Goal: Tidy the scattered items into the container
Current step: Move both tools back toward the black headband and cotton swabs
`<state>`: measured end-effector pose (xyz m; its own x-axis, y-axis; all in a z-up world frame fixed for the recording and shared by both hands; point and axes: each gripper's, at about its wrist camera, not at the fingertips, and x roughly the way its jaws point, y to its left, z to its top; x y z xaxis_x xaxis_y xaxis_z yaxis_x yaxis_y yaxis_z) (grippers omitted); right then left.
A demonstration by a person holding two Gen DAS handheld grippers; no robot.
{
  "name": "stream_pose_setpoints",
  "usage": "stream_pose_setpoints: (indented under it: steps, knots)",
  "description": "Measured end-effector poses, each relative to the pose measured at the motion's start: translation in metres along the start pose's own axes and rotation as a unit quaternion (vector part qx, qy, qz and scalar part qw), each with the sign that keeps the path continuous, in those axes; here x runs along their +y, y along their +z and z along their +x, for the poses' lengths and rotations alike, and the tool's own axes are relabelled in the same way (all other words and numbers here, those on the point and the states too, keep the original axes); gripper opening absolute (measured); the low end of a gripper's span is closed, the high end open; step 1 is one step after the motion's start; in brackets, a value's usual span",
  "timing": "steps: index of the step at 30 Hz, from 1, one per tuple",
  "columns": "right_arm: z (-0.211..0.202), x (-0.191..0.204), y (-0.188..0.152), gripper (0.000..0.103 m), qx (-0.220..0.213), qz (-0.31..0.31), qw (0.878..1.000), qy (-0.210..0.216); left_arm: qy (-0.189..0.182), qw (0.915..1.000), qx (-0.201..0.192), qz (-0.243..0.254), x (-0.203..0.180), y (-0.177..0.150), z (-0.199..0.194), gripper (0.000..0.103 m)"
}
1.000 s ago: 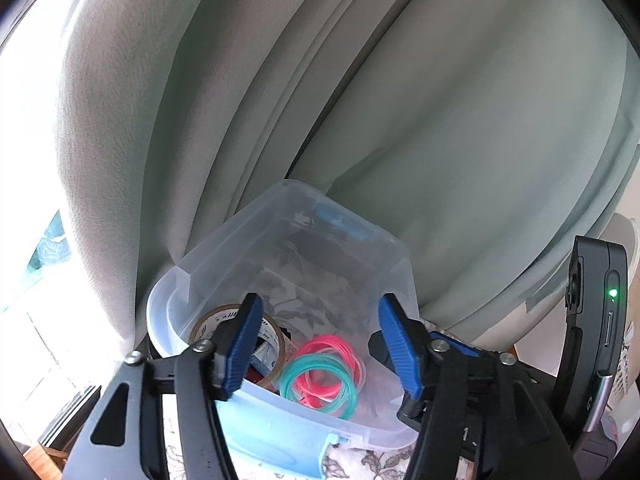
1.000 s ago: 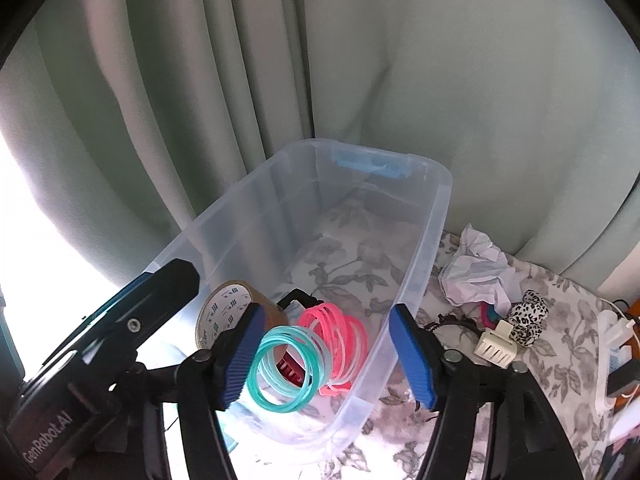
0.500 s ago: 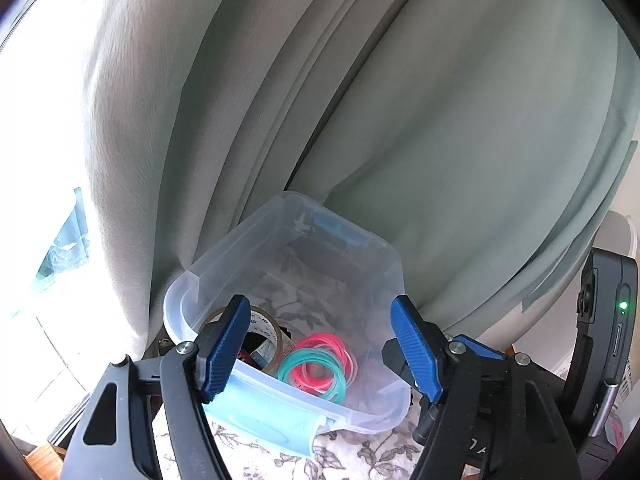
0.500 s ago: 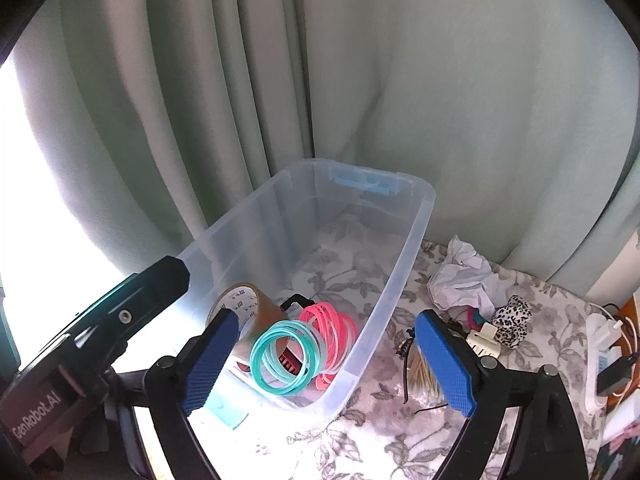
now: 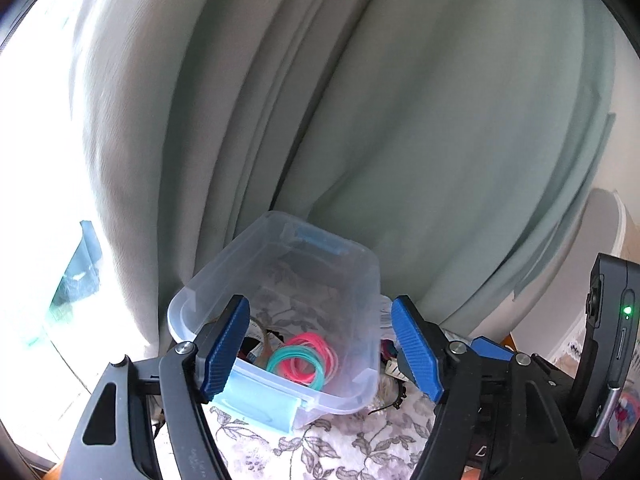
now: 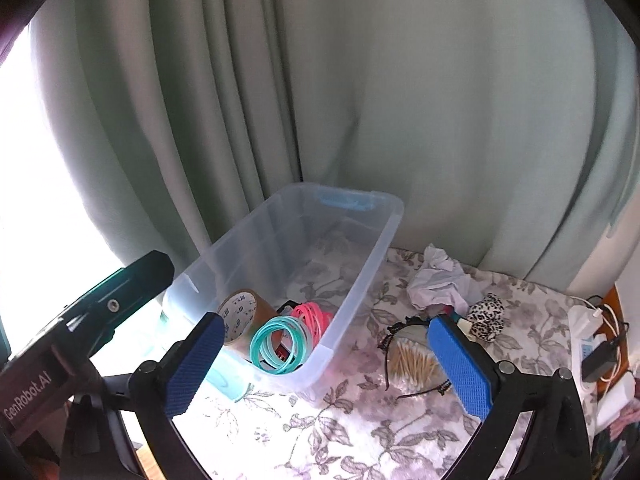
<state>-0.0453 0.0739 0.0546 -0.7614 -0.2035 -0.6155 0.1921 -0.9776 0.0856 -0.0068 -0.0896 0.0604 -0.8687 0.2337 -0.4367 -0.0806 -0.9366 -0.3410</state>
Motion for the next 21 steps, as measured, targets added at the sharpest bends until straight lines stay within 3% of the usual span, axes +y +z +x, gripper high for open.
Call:
stream_pose_setpoints:
  steps: [10, 18, 21]
  knots:
    - [-0.057, -0.018, -0.007, 0.103, -0.045, 0.018, 0.999, -0.014, -0.010, 0.9978, -0.014, 0.064, -0.057, -0.001, -0.025, 0.075]
    - [-0.085, -0.060, -0.026, 0.103, -0.077, 0.059, 0.995, -0.027, -0.006, 0.9921, -0.010, 0.125, -0.113, -0.011, -0.029, 0.075]
    - [-0.094, -0.077, -0.032, 0.103, -0.086, 0.076, 0.993, -0.033, -0.010, 0.9896, -0.009, 0.143, -0.131, -0.016, -0.029, 0.081]
